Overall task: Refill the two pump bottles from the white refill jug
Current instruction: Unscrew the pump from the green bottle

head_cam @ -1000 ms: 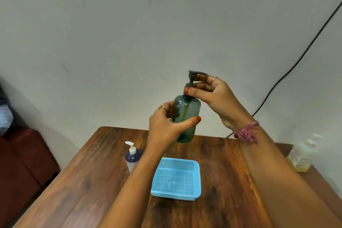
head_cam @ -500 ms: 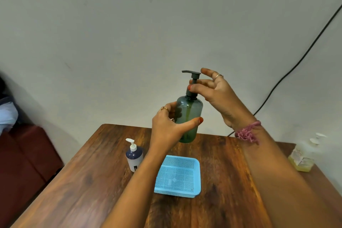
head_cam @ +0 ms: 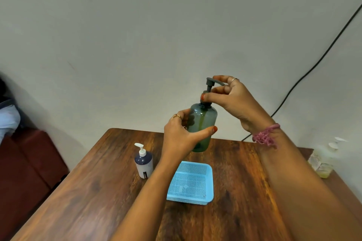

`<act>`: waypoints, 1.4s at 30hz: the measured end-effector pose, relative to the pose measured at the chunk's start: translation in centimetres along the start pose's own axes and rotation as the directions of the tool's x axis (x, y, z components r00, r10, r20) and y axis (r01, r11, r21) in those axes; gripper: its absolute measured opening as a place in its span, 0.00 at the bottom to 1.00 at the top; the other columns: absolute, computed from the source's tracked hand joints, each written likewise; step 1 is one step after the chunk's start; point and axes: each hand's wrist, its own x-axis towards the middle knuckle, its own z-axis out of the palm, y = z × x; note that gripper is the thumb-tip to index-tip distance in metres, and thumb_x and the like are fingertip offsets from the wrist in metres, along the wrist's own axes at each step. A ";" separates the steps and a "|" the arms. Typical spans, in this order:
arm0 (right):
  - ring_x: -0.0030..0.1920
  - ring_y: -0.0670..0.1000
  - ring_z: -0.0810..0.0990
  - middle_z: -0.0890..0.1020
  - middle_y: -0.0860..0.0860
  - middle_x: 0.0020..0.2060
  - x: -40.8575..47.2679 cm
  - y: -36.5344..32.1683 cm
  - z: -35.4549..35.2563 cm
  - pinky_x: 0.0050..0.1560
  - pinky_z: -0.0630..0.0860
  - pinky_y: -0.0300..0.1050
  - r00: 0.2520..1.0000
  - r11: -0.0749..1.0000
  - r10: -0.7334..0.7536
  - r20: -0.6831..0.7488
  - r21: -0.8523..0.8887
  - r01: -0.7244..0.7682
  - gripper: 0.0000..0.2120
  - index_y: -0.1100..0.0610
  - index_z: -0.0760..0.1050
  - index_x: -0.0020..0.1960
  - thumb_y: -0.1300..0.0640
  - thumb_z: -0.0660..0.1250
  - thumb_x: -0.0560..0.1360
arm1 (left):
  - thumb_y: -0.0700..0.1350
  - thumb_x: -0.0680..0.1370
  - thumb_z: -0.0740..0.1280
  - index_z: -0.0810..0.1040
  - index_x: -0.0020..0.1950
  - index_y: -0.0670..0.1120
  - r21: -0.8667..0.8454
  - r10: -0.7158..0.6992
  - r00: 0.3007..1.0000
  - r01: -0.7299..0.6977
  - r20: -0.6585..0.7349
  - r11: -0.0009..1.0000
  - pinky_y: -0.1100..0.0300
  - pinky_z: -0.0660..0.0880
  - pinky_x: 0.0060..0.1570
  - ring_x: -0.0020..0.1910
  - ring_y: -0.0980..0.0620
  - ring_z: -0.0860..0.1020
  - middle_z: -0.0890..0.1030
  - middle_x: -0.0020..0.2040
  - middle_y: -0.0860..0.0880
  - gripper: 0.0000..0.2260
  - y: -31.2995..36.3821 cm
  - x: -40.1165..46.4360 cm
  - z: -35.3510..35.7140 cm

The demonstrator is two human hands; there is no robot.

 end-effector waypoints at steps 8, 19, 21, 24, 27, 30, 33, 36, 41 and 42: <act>0.52 0.49 0.81 0.82 0.51 0.49 -0.2 0.9 0.2 0.53 0.76 0.44 1.000 1.000 -0.002 -0.013 0.016 0.002 0.31 0.52 0.67 0.67 0.53 0.76 0.68 | 0.56 0.64 0.78 0.71 0.66 0.50 -0.006 -0.015 1.000 0.015 0.022 1.000 0.74 0.73 0.42 0.51 0.58 0.77 0.76 0.55 0.57 0.34 0.0 -0.2 0.2; 0.52 0.48 0.81 0.83 0.51 0.48 -0.9 1.4 0.0 0.51 0.74 0.40 1.000 0.999 0.015 -0.026 0.053 -0.013 0.28 0.53 0.67 0.67 0.57 0.74 0.71 | 0.55 0.64 0.78 0.71 0.67 0.49 0.011 -0.011 0.999 0.011 0.039 1.000 0.75 0.72 0.42 0.52 0.58 0.76 0.75 0.55 0.57 0.34 -0.1 -0.5 0.4; 0.52 0.47 0.80 0.84 0.49 0.49 -0.9 1.5 -0.4 0.56 0.72 0.45 0.999 0.995 0.038 0.005 0.093 -0.039 0.25 0.53 0.67 0.68 0.59 0.70 0.74 | 0.55 0.64 0.78 0.71 0.67 0.49 0.007 -0.018 0.999 0.018 0.040 1.000 0.74 0.72 0.42 0.52 0.58 0.76 0.75 0.55 0.57 0.34 -0.2 -0.8 0.5; 0.56 0.47 0.79 0.82 0.48 0.53 -1.1 1.6 -0.3 0.60 0.72 0.48 0.999 0.996 0.043 0.022 0.073 -0.045 0.27 0.52 0.65 0.70 0.55 0.70 0.74 | 0.55 0.64 0.78 0.71 0.67 0.49 -0.002 -0.024 0.999 0.024 0.037 1.000 0.73 0.73 0.44 0.53 0.58 0.76 0.76 0.56 0.56 0.34 -0.3 -0.9 0.5; 0.52 0.48 0.80 0.82 0.50 0.51 -1.3 1.8 0.1 0.48 0.74 0.40 1.000 0.999 0.027 -0.010 0.041 -0.026 0.29 0.52 0.68 0.67 0.53 0.75 0.69 | 0.55 0.64 0.78 0.71 0.67 0.49 0.001 -0.024 0.999 0.024 0.036 1.000 0.73 0.73 0.43 0.52 0.57 0.76 0.75 0.55 0.57 0.34 -0.2 -1.1 0.6; 0.52 0.48 0.81 0.84 0.49 0.49 -1.4 1.9 -0.2 0.45 0.72 0.38 0.999 0.995 0.033 0.015 0.094 -0.034 0.23 0.53 0.70 0.66 0.59 0.71 0.72 | 0.55 0.64 0.78 0.71 0.67 0.49 -0.003 -0.025 0.999 0.025 0.042 1.000 0.72 0.74 0.45 0.53 0.57 0.76 0.76 0.56 0.56 0.34 -0.4 -1.3 0.6; 0.55 0.48 0.80 0.83 0.49 0.54 -1.5 1.8 -0.4 0.44 0.73 0.37 0.998 0.992 0.032 0.054 0.117 -0.038 0.22 0.53 0.70 0.67 0.60 0.68 0.74 | 0.56 0.64 0.78 0.71 0.67 0.49 -0.012 -0.028 0.998 0.029 0.050 1.000 0.71 0.74 0.47 0.54 0.57 0.77 0.77 0.58 0.55 0.34 -0.5 -1.4 0.5; 0.51 0.47 0.80 0.81 0.48 0.51 -1.7 2.0 0.4 0.46 0.78 0.37 1.000 0.999 0.005 0.014 0.050 -0.006 0.25 0.54 0.71 0.64 0.56 0.74 0.70 | 0.56 0.64 0.78 0.71 0.67 0.49 0.001 -0.026 0.999 0.026 0.047 1.000 0.72 0.74 0.47 0.54 0.58 0.76 0.77 0.58 0.55 0.34 -0.5 -1.6 0.6; 0.52 0.47 0.82 0.85 0.49 0.49 -1.7 2.2 0.3 0.53 0.78 0.41 0.998 0.987 0.036 0.044 0.157 -0.043 0.18 0.57 0.72 0.64 0.64 0.67 0.74 | 0.56 0.64 0.78 0.71 0.66 0.50 0.001 -0.034 0.998 0.034 0.052 0.999 0.73 0.73 0.46 0.53 0.59 0.77 0.77 0.58 0.55 0.34 -0.6 -1.8 0.5; 0.53 0.46 0.82 0.84 0.48 0.50 -1.7 2.1 0.2 0.50 0.76 0.39 0.997 0.985 0.041 0.059 0.167 -0.051 0.19 0.56 0.72 0.64 0.63 0.67 0.74 | 0.56 0.64 0.78 0.71 0.66 0.50 -0.004 -0.038 0.998 0.038 0.050 0.999 0.73 0.73 0.46 0.53 0.59 0.77 0.77 0.58 0.55 0.34 -0.7 -1.9 0.5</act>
